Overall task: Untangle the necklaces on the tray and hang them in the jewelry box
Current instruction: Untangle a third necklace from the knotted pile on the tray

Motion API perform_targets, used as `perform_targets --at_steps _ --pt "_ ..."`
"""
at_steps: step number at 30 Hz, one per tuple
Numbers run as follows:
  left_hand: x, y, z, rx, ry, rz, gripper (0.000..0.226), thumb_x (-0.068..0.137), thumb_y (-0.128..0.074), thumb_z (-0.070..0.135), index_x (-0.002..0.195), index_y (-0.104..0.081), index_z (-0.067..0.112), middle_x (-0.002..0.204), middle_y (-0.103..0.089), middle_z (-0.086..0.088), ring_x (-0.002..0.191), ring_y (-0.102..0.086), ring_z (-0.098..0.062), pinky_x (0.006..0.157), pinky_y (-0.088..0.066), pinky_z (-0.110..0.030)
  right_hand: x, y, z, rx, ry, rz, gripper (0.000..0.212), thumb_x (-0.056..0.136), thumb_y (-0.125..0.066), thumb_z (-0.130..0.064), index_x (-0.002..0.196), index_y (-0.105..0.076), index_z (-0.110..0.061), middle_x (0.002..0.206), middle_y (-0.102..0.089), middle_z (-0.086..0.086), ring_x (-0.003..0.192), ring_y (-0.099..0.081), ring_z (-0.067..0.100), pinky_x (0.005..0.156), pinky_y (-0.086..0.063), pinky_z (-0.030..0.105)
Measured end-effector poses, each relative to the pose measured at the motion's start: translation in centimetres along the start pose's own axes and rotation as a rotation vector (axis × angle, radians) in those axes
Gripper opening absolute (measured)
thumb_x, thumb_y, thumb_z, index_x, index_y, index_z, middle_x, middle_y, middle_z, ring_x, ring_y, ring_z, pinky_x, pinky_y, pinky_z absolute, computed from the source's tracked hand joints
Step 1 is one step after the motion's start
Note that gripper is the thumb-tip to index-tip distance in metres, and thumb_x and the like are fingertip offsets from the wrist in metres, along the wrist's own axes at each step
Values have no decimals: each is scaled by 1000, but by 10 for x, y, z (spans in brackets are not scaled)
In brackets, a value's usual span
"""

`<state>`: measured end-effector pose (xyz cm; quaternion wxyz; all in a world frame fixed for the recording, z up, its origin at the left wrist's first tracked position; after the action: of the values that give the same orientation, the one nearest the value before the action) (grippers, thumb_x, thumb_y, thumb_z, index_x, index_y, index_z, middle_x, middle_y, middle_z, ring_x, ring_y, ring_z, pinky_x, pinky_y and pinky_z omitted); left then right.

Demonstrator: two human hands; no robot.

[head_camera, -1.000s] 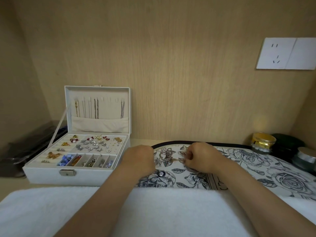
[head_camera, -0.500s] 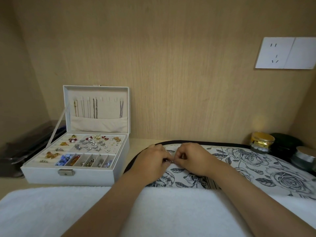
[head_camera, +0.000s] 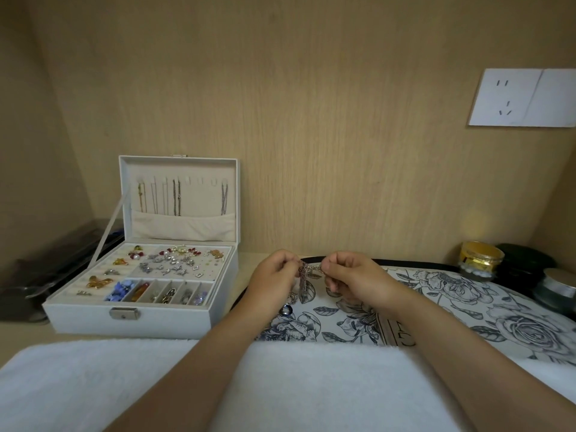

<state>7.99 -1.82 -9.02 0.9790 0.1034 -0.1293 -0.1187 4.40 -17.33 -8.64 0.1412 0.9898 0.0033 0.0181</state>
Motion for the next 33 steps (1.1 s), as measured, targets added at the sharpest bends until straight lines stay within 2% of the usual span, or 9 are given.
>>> perform_targets --at_steps 2,5,8,11,16,21,24,28,33 --pt "-1 -2 -2 -123 84 -19 19 97 -51 20 86 -66 17 73 -61 2 69 -57 -9 69 -46 -20 0 -1 0 -16 -11 5 16 102 -54 -19 90 -61 -12 66 -63 4 39 -27 10 39 -19 19" --pt "-1 -10 -10 -358 209 -90 16 79 -56 31 77 -66 18 82 -66 -4 87 -60 -26 96 -46 -49 0 -2 0 6 -57 23 15 101 -53 -19 89 -61 -14 73 -68 4 39 -26 10 41 -18 19" --pt "0 -20 -13 -580 244 -188 16 88 -49 26 79 -53 13 92 -64 -17 92 -57 -31 88 -43 -48 1 -1 3 29 -89 54 16 102 -50 -19 90 -57 -12 73 -69 2 42 -25 12 43 -17 21" --pt "2 -16 -13 -703 248 -162 26 93 -42 20 71 -52 11 84 -67 -11 81 -62 -26 84 -45 -42 1 1 2 4 -55 74 16 103 -52 -18 94 -61 -7 66 -67 -6 41 -29 11 39 -21 20" --pt "5 -6 -5 -503 107 -146 16 92 -56 19 80 -58 8 76 -53 -4 75 -51 -21 73 -43 -35 0 8 -6 -72 39 121 10 97 -61 -6 96 -68 -12 72 -69 2 49 -44 11 44 -36 17" --pt "4 -3 1 -511 88 -190 25 98 -52 28 75 -49 18 62 -45 3 67 -41 -16 77 -30 -38 -6 3 -16 -76 60 -22 20 100 -54 -11 99 -74 -16 73 -59 -2 46 -34 7 43 -25 19" --pt "0 -9 1 -542 119 -235 23 90 -60 34 76 -56 16 52 -40 6 64 -42 -16 84 -36 -42 -15 -8 -26 -168 80 -92 14 95 -66 -15 104 -75 -10 63 -60 -15 41 -46 -3 41 -32 9" --pt "-3 -13 2 -563 164 -170 14 92 -62 25 83 -66 15 70 -72 -7 97 -66 -19 101 -40 -37 -13 -10 -25 -113 67 -58 17 96 -64 -13 107 -72 -3 47 -58 -18 38 -48 -5 40 -35 8" --pt "-2 -14 0 -633 148 -211 14 92 -60 21 84 -62 10 50 -51 6 63 -53 -15 92 -42 -42 -8 -7 -16 -55 21 -4 25 98 -61 -27 82 -72 -11 48 -49 -9 48 -27 13 44 -20 22"
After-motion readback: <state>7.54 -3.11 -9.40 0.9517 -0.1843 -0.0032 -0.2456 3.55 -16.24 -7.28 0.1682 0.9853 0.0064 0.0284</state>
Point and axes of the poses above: each hand's wrist, its own x-axis towards the middle knuckle, its own y-axis out of the back of the hand, z = x × y, the point moved 8 cm from there along x, towards the middle knuckle
